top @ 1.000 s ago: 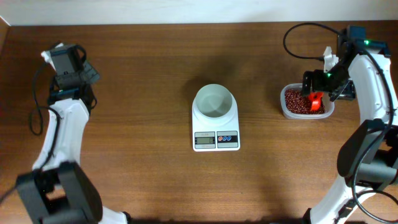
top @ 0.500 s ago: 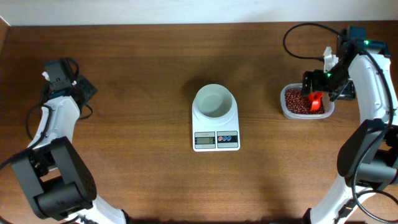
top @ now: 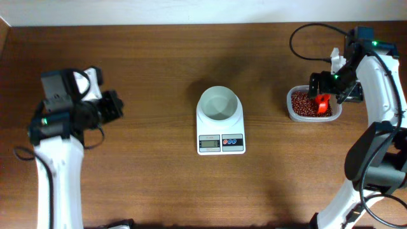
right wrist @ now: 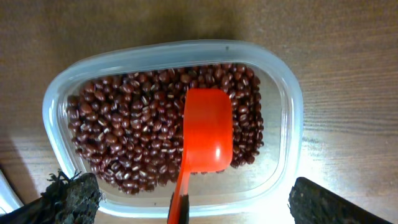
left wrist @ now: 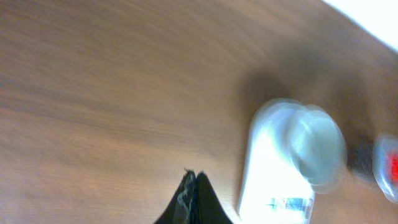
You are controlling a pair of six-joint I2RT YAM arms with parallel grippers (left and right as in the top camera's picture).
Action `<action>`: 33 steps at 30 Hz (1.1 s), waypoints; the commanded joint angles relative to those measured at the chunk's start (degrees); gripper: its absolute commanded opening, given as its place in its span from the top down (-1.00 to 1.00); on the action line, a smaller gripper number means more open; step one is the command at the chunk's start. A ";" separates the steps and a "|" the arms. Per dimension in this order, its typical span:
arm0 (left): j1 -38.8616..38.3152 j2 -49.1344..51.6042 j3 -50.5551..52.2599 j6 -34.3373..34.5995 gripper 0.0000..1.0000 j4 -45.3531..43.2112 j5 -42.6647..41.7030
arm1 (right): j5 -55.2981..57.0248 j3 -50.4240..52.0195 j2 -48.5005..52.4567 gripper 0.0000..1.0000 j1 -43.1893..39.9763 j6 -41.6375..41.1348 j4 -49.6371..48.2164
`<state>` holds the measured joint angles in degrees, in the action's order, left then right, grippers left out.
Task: Scoop item into bowl and weigh 50g on scale
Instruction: 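Move the left gripper back over the scale display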
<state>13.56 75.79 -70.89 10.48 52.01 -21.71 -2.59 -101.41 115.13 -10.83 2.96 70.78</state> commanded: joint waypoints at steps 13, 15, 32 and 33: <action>-37.81 12.31 -0.70 0.42 1.00 9.38 14.71 | 0.28 -0.02 0.50 -0.98 -0.07 -0.39 0.07; -37.81 14.38 -0.70 -1.70 1.00 7.98 14.75 | 0.28 -0.02 0.50 -0.97 -0.07 -0.39 0.07; -51.93 13.88 1.86 3.65 1.00 6.34 21.55 | 0.28 -0.02 0.50 -0.97 -0.07 -0.39 0.07; -51.93 13.88 2.47 3.65 1.00 5.66 21.55 | 0.28 -0.02 0.50 -0.97 -0.07 -0.39 0.09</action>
<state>-38.15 90.43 -70.28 11.73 58.57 0.21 -2.57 -101.41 115.15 -10.83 2.92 70.81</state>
